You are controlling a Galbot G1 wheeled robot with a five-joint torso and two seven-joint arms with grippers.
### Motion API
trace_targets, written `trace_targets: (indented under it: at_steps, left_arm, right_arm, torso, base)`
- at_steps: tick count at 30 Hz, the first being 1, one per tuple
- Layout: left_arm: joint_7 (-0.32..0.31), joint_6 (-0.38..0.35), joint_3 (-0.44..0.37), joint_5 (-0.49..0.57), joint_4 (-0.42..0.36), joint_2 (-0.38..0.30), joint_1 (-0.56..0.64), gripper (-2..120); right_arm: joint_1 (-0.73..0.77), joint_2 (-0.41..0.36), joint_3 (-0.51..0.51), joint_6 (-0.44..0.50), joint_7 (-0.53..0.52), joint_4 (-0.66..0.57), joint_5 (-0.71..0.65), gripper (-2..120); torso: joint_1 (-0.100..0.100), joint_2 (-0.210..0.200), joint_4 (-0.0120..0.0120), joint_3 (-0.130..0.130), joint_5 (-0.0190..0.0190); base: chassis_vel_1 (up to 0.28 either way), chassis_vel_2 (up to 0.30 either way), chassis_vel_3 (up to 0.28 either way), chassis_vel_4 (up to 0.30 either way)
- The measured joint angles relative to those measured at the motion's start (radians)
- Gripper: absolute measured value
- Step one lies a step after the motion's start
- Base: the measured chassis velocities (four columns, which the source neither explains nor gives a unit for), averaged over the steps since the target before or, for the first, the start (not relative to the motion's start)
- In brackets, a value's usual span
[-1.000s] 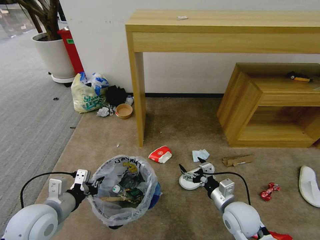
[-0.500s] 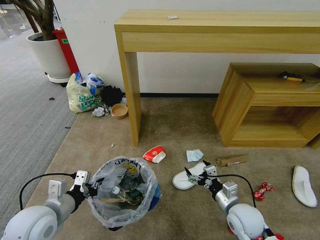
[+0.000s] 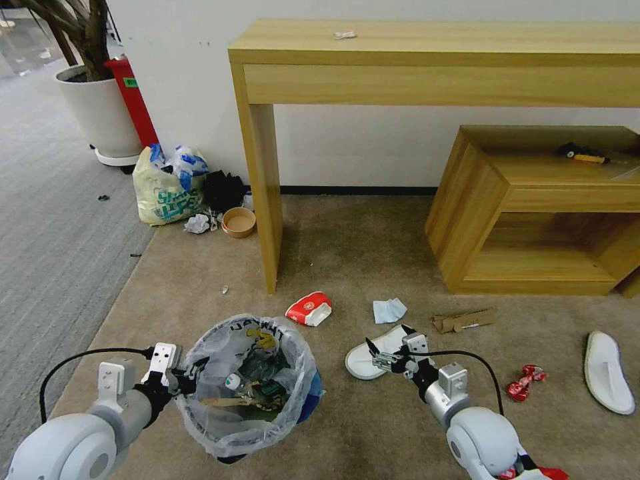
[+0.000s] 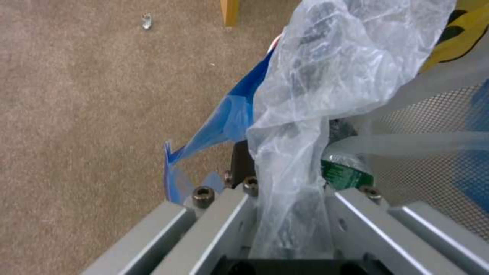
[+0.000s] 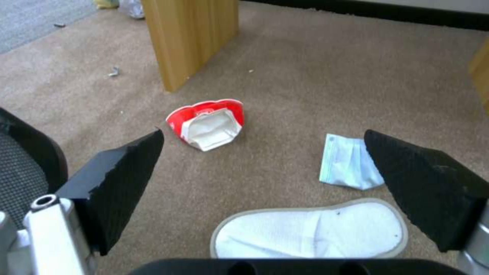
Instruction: Pick up the trash bin and place the garbage on the floor into it.
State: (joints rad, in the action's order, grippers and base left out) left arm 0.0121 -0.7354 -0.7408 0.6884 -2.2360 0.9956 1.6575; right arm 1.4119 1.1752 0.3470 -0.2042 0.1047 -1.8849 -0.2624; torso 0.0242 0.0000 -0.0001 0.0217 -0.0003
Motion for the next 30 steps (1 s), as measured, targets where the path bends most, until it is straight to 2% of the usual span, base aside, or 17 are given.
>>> trace_targets:
  at_steps: [11,24,30]
  left_arm:
    - [0.003,0.000,0.001,0.000,0.002,-0.002,-0.003,0]
    - [0.006,0.000,0.001,0.000,0.009,-0.005,-0.007,0]
    - [0.007,0.000,0.001,0.000,0.016,-0.006,-0.012,0]
  right_arm:
    - [0.011,0.013,0.009,0.000,0.027,-0.001,0.016,100]
    - [0.009,0.021,0.005,0.000,0.031,0.008,0.023,100]
    - [-0.006,0.023,-0.012,-0.016,-0.007,0.032,0.006,100]
  torso:
    - [0.000,0.000,0.0000,0.000,-0.0001]
    - [0.000,0.000,0.0000,0.000,-0.0001]
    - [0.000,0.000,0.0000,0.000,-0.0001]
  base:
    - [-0.009,0.007,0.004,-0.010]
    - [-0.064,0.057,0.068,-0.065]
    - [-0.025,0.035,0.034,-0.037]
